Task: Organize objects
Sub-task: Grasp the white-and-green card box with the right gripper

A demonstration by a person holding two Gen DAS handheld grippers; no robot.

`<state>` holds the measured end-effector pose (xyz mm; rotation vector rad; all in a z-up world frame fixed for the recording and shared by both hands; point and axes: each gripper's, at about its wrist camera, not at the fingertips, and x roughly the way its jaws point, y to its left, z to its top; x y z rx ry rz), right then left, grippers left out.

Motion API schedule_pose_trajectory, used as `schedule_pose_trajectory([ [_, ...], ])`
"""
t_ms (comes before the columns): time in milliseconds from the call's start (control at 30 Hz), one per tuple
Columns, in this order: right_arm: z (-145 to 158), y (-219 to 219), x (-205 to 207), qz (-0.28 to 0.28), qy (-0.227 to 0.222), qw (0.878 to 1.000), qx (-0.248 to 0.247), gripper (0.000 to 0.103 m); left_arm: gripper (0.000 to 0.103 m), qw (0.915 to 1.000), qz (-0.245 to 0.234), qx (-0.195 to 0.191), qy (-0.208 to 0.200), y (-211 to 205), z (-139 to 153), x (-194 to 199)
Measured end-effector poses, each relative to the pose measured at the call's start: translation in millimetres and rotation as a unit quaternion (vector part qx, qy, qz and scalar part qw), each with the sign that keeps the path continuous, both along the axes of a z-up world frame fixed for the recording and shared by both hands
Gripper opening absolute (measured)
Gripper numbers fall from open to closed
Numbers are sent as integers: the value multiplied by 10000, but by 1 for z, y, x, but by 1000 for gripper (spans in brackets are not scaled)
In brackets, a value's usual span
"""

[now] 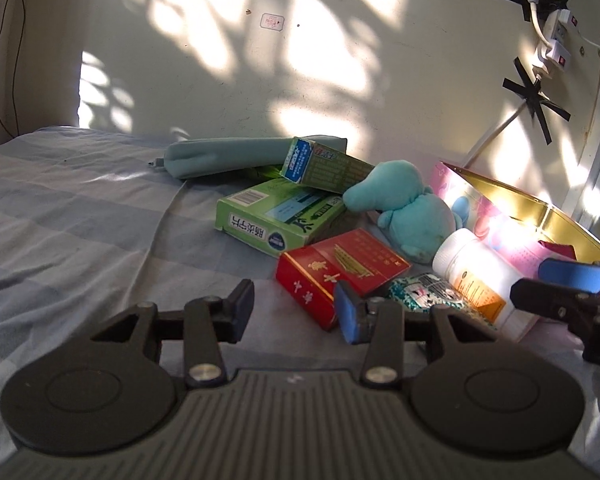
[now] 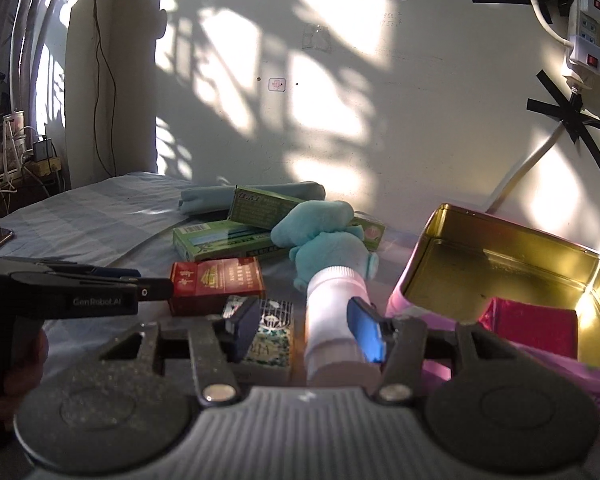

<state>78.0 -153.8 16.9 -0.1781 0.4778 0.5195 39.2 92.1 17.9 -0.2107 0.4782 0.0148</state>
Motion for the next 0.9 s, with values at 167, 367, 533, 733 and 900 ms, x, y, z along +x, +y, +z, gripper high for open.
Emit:
schedule_pose_trajectory([
  [167,-13,14,2,298,487,9982,169,55,46,9992,115,-381,83,12,-3,2],
  [367,-29,31,18,169,672,9976,-43,58,46,9982,123,-578,110,18,-4,1],
  [533,-39,45,16,315,420,9978,-411,69,47,9986,65,-517,41,17,-3,-1],
  [733,-39,25,-13,492,-18,9959,-764,41,46,9989,-117,-448,-94,14,1,-6],
  [900,-41,-12,-67,1318,-391,9841,-1126,47,46,9919,-966,-804,207,0,3,-13],
])
